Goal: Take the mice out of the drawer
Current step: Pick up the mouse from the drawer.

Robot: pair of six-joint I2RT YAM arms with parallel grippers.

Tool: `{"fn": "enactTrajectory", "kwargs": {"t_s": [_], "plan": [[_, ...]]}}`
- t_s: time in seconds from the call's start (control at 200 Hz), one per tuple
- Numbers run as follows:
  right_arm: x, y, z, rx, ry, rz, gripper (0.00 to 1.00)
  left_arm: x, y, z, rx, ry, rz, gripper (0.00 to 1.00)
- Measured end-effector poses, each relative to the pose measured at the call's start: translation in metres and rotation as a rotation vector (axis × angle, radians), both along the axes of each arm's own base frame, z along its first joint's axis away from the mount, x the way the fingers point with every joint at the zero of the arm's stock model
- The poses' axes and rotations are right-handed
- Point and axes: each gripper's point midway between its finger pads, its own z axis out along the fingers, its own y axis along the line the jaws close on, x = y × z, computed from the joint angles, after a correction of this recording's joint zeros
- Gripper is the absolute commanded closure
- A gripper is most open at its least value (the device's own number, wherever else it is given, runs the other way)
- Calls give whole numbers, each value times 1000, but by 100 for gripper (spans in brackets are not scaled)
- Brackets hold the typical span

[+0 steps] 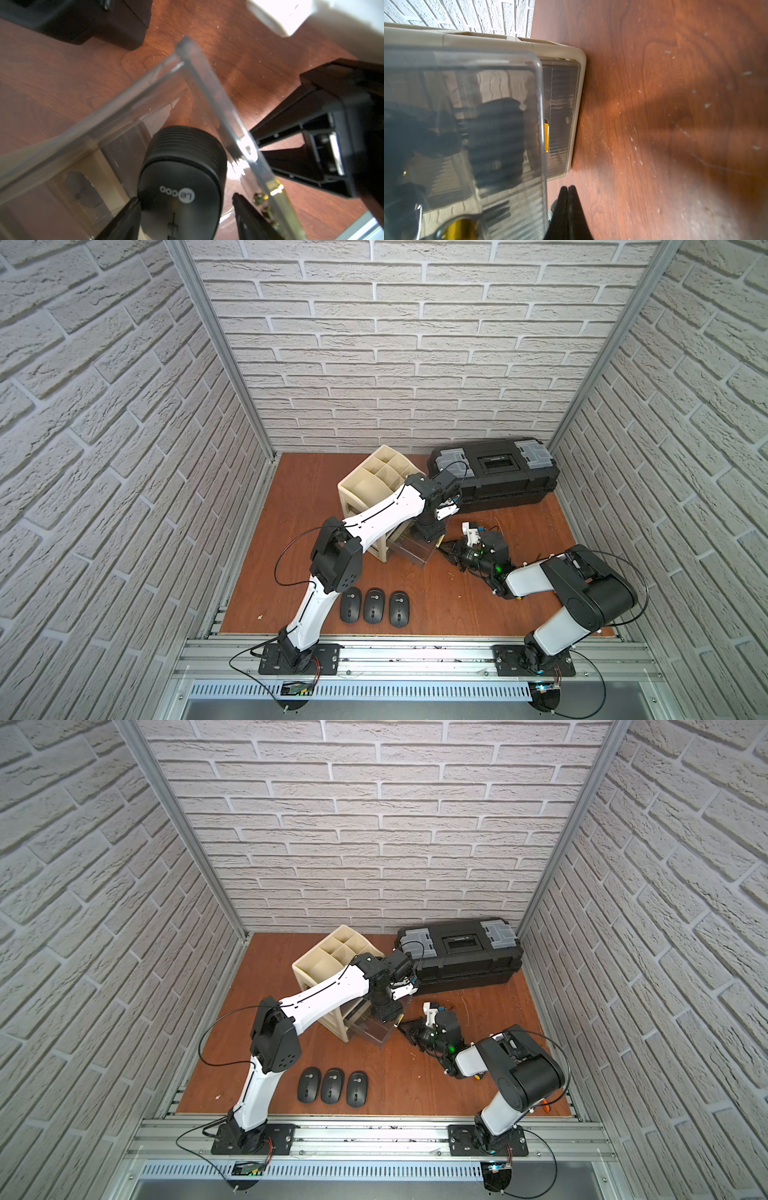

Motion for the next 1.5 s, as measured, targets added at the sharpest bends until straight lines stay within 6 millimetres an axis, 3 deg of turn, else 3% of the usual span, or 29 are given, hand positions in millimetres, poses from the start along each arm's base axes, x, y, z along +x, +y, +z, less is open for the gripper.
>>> {"fn": "enactTrajectory", "kwargs": {"t_s": [0.18,0.44,0.735,0.81,0.88,1.07,1.5], "plan": [[-1,0,-1,-1,2,0,97,1,0,-1,-5,7,4,33],[-1,0,-1,-1,2,0,97,3,-1,-2,-14,10,14,28],[-1,0,-1,-1,2,1,97,5,-3,-1,-40,26,36,53],[-1,0,-1,-1,2,1,97,5,-3,0,-43,29,44,54],[-1,0,-1,-1,3,1,97,5,-4,2,-51,31,50,52],[-1,0,-1,-1,2,1,97,6,-4,2,-51,26,51,25],[0,1,1,4,-6,4,97,7,-4,2,-38,6,61,23]]}}
